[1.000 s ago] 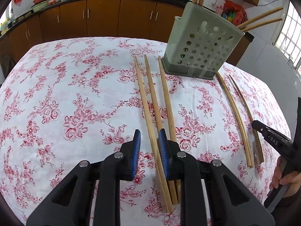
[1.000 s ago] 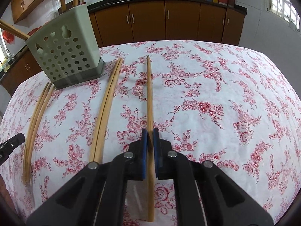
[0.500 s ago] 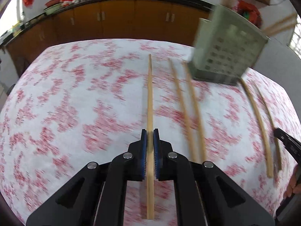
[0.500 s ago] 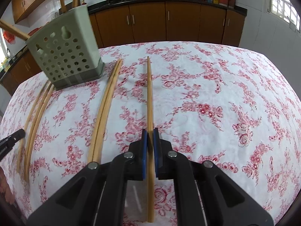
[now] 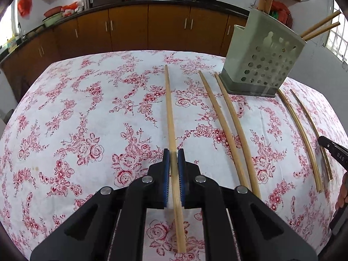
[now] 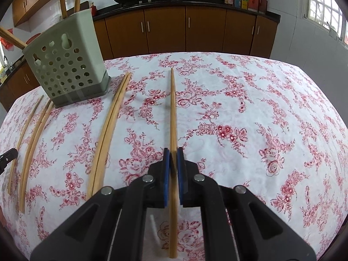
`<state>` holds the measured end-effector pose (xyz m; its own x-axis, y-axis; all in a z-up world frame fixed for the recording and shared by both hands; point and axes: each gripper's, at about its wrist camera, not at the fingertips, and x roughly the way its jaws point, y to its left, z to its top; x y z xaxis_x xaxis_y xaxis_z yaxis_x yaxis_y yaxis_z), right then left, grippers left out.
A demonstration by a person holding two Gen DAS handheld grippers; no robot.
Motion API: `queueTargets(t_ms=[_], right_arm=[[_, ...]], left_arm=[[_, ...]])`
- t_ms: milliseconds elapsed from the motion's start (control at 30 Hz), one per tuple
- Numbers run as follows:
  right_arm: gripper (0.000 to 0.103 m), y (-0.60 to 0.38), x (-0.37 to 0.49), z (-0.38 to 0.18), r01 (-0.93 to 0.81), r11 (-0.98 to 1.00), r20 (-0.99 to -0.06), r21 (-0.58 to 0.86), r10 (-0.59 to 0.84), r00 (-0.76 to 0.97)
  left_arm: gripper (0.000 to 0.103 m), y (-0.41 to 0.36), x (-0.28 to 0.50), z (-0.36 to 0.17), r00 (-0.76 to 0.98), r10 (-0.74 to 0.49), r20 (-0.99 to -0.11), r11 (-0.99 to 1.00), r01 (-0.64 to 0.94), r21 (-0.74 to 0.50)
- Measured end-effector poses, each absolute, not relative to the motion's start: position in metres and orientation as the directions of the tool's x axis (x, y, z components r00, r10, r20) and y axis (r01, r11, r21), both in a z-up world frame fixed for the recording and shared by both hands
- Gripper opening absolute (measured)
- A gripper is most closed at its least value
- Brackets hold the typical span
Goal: Organize utensils
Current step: 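Lift the chopstick with the right gripper and raise it upright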
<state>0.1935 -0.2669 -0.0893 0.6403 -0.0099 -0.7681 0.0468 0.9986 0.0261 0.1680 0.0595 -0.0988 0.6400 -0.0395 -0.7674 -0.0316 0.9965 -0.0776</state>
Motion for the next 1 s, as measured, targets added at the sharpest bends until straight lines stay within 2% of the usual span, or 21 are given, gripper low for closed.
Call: queueTargets(t_ms=[1000], right_arm=[[0.011, -0.2668, 0.187, -0.0892, 0.047, 0.998, -0.768, 0.034, -0.004, 0.64]], left_arm=[[0.009, 0.0574, 0.164, -0.0981, 0.638, -0.031, -0.77, 0.997, -0.039, -0.072]])
